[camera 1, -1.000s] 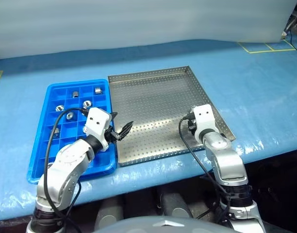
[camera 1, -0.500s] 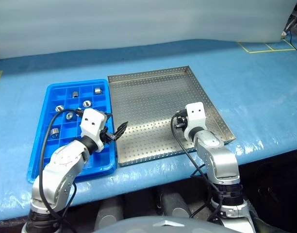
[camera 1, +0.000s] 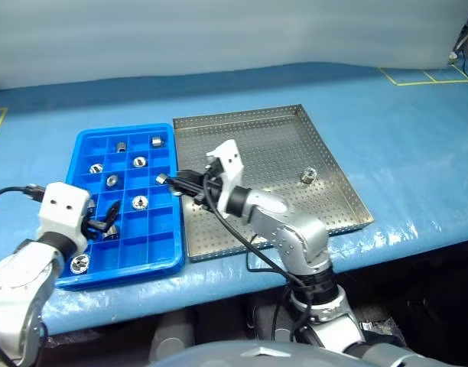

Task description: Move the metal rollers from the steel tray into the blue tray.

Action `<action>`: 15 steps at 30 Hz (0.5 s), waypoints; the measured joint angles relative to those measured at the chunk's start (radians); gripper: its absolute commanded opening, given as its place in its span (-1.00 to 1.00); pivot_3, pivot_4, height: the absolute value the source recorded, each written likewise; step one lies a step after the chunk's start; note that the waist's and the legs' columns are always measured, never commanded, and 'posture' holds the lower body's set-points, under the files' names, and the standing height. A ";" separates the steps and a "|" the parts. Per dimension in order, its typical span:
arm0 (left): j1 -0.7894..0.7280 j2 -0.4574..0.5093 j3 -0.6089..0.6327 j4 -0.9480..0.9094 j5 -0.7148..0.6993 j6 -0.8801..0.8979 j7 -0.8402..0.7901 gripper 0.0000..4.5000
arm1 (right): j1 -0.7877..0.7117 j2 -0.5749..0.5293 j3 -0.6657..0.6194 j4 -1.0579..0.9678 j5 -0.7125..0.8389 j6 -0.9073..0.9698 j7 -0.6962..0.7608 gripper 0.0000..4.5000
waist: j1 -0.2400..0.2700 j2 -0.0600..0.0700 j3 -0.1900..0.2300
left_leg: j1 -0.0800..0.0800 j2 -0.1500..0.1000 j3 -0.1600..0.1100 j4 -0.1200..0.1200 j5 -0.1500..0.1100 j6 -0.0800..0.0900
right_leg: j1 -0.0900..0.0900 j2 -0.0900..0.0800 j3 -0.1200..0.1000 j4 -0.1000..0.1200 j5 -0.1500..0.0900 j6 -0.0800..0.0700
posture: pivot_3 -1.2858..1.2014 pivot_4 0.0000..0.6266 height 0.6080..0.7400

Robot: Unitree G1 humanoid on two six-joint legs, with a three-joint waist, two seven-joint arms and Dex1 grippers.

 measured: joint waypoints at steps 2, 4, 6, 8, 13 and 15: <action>0.035 0.000 0.037 -0.019 -0.019 0.007 -0.022 0.63 | -0.004 0.001 0.029 0.024 0.041 0.032 0.026 -0.65 | 0.008 -0.002 -0.001 | 0.000 0.001 0.000 0.000 -0.001 0.001 | 0.001 -0.003 -0.001 0.000 -0.002 -0.003 | 0.09 -0.52 1.00; 0.063 -0.005 0.059 -0.035 -0.038 0.015 -0.040 0.63 | -0.007 0.001 0.058 0.060 0.065 0.065 0.038 -0.65 | 0.016 -0.003 -0.002 | 0.000 0.000 0.000 0.000 -0.001 0.001 | 0.000 -0.004 -0.002 0.000 -0.002 -0.004 | 0.10 -0.52 1.00; 0.074 -0.010 0.070 -0.046 -0.047 0.017 -0.049 0.63 | -0.008 0.001 0.089 0.075 0.075 0.073 0.043 -0.65 | 0.026 -0.004 -0.002 | 0.000 0.000 0.000 0.000 -0.001 0.001 | 0.000 -0.004 -0.002 0.000 -0.002 -0.003 | 0.12 -0.52 1.00; 0.083 -0.032 0.077 -0.053 -0.059 0.027 -0.049 0.63 | -0.011 0.001 0.136 0.087 0.079 0.086 0.057 -0.65 | 0.031 -0.004 -0.002 | 0.000 0.000 0.001 0.001 -0.001 0.001 | 0.000 -0.003 -0.004 0.000 -0.002 -0.004 | 0.12 -0.52 1.00; 0.090 -0.047 0.070 -0.073 -0.060 0.036 -0.048 0.63 | -0.015 0.001 0.227 0.157 0.079 0.092 0.079 -0.65 | 0.042 -0.004 -0.002 | 0.001 0.000 -0.001 0.001 0.000 0.001 | 0.001 -0.001 -0.007 0.001 -0.003 -0.007 | 0.13 -0.52 1.00; 0.090 -0.047 0.069 -0.080 -0.060 0.037 -0.048 0.63 | -0.016 0.001 0.242 0.188 0.073 0.078 0.079 -0.65 | 0.047 -0.004 -0.002 | 0.002 0.000 -0.001 0.001 0.000 0.001 | 0.002 -0.001 -0.007 0.001 -0.003 -0.007 | 0.14 -0.52 1.00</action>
